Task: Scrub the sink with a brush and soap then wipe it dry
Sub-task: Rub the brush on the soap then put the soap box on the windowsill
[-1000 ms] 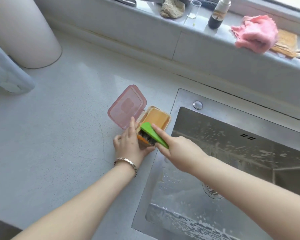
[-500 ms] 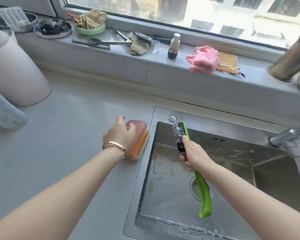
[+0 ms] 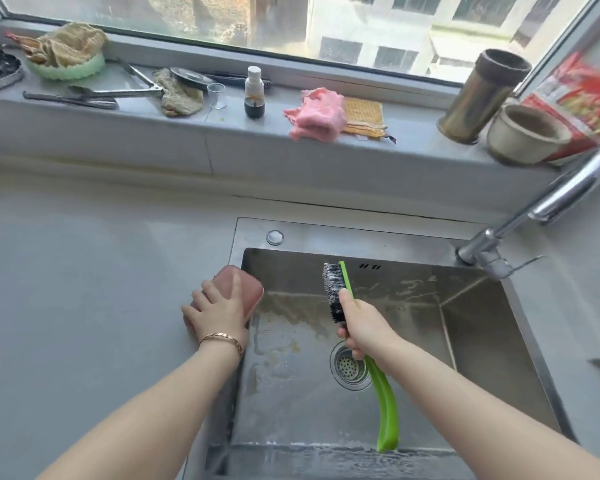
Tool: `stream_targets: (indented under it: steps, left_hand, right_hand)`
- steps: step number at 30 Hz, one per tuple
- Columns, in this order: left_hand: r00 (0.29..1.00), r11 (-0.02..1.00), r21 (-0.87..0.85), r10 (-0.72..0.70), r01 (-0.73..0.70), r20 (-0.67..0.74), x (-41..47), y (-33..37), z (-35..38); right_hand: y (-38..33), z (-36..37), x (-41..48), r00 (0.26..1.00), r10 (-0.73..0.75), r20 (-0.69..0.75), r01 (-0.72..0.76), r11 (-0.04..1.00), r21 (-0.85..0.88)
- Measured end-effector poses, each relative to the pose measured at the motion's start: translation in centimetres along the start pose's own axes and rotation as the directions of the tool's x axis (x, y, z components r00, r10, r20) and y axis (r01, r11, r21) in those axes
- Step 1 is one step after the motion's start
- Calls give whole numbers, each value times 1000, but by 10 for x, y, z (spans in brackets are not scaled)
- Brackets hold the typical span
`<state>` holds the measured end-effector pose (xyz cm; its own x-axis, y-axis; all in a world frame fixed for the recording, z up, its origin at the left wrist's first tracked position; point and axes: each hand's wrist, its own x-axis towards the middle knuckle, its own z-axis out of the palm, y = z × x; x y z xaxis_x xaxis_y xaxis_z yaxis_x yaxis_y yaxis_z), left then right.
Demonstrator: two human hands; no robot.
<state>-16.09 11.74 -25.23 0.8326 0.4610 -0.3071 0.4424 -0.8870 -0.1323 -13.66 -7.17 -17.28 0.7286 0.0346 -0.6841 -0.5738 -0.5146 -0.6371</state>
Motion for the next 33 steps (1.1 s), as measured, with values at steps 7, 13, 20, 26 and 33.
stream_targets:
  steps: [7, 13, 20, 26, 33]
  left_hand:
    - [983, 789, -596, -51, 148, 177, 2, 40, -75]
    - [996, 733, -675, 83, -84, -33, 37, 104, -201]
    - [966, 790, -565, 132, -237, -221, 114, 200, -304]
    - [977, 864, -464, 132, -196, -167, 173, 287, -304]
    - [981, 950, -284, 79, -128, -176, 197, 307, -289]
  right_hand:
    - [-14, -53, 17, 992, -86, -96, 85, 996, -20]
    - [-91, -125, 46, 936, -201, -288, 210, 978, 1]
    - [-210, -209, 74, 871, -305, -385, 331, 944, 1]
    - [-241, -241, 116, 886, -283, -366, 274, 959, -79]
    - [-236, -227, 151, 919, -261, -296, 240, 965, -106]
